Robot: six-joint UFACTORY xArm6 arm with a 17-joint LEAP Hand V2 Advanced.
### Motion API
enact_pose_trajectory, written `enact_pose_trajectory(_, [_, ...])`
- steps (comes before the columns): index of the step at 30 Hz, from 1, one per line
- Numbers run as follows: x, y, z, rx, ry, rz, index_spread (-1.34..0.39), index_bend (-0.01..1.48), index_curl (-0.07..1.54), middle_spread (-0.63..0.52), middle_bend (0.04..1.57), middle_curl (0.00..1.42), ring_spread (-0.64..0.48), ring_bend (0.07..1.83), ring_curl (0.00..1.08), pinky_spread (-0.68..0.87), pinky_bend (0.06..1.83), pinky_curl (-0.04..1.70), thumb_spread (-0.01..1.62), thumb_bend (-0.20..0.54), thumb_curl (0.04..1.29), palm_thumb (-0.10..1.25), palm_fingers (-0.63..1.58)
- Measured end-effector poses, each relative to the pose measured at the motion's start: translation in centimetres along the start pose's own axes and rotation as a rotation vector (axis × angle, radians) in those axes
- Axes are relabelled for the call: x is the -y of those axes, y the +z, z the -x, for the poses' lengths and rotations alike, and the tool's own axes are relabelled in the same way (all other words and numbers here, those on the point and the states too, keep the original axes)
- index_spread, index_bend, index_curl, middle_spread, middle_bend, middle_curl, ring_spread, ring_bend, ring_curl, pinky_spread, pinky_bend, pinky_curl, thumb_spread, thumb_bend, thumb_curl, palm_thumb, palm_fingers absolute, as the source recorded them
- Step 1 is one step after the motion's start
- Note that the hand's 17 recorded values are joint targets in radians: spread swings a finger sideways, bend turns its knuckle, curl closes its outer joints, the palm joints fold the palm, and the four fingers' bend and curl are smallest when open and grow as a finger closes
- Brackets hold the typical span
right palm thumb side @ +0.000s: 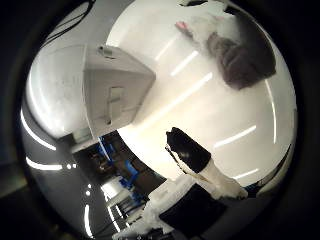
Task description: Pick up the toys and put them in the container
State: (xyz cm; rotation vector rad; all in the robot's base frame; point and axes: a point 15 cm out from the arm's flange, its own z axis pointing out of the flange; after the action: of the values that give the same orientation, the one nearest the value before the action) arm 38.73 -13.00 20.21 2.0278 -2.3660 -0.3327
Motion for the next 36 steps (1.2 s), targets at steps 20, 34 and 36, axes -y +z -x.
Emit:
enact_pose_trajectory(20, [0.9, 1.4, -1.2, -0.047, -0.008, 0.031, -0.37, 0.86, 0.64, -0.25, 1.09, 0.74, -0.25, 1.30, 0.55, -0.32, 1.28, 0.53, 1.17, 0.006, 0.40, 0.89, 1.21])
enact_pose_trajectory(34, [-4.2, -9.4, 0.4, -0.064, -0.047, -0.047, -0.27, 1.08, 0.86, -0.20, 1.25, 0.89, -0.23, 1.39, 0.72, -0.19, 1.39, 0.78, 1.14, -0.010, 0.60, 1.06, 1.04])
enact_pose_trajectory(36, [-5.5, -12.0, 0.8, -0.067, -0.065, -0.080, -0.27, 1.08, 0.86, -0.20, 1.25, 0.90, -0.23, 1.39, 0.73, -0.19, 1.38, 0.80, 1.14, -0.011, 0.61, 1.05, 1.04])
